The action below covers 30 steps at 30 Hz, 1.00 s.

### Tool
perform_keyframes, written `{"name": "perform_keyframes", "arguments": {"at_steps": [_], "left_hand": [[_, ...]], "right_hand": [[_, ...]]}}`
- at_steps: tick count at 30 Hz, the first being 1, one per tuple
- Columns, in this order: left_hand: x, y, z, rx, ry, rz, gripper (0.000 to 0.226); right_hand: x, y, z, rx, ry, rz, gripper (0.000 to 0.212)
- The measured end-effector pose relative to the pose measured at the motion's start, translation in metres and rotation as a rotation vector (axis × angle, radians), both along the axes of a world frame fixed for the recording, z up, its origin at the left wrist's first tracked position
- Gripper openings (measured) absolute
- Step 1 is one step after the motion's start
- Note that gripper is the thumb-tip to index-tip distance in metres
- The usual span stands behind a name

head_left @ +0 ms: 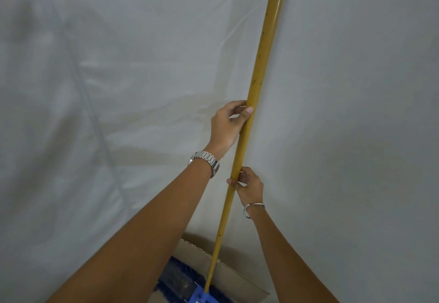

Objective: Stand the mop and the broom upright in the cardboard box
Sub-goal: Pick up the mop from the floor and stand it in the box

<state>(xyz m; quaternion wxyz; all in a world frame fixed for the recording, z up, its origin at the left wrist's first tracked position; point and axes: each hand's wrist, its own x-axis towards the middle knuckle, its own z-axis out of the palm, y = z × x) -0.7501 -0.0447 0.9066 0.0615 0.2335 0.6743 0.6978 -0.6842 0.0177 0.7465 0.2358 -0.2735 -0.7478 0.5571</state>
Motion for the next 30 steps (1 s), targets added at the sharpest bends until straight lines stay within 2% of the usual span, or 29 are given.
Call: {"name": "perform_keyframes", "arguments": {"at_steps": [6, 9, 11, 14, 20, 25, 30], "left_hand": [[0.015, -0.046, -0.045, 0.050, -0.080, 0.102, 0.050], [0.045, -0.080, -0.090, -0.242, 0.041, 0.197, 0.051], [0.069, -0.093, -0.105, -0.368, 0.128, 0.268, 0.051], [0.098, -0.095, -0.108, -0.466, 0.257, 0.341, 0.049], [0.196, -0.111, -0.106, -0.733, 0.466, 0.199, 0.054], [0.298, -0.112, -0.111, -0.726, 0.580, -0.015, 0.057], [0.398, -0.111, -0.122, -0.700, 0.581, -0.173, 0.059]], "right_hand": [[0.039, -0.001, -0.022, -0.031, -0.053, 0.016, 0.055], [0.079, -0.004, -0.034, 0.000, -0.125, -0.035, 0.053], [0.110, -0.009, -0.036, 0.132, -0.190, -0.081, 0.054], [0.144, -0.014, -0.029, 0.441, -0.305, -0.074, 0.057], [0.240, -0.050, 0.008, 0.746, -0.432, -0.134, 0.061], [0.356, -0.083, 0.017, 0.824, -0.536, -0.251, 0.057], [0.468, -0.086, 0.014, 0.846, -0.712, -0.283, 0.060]]}}
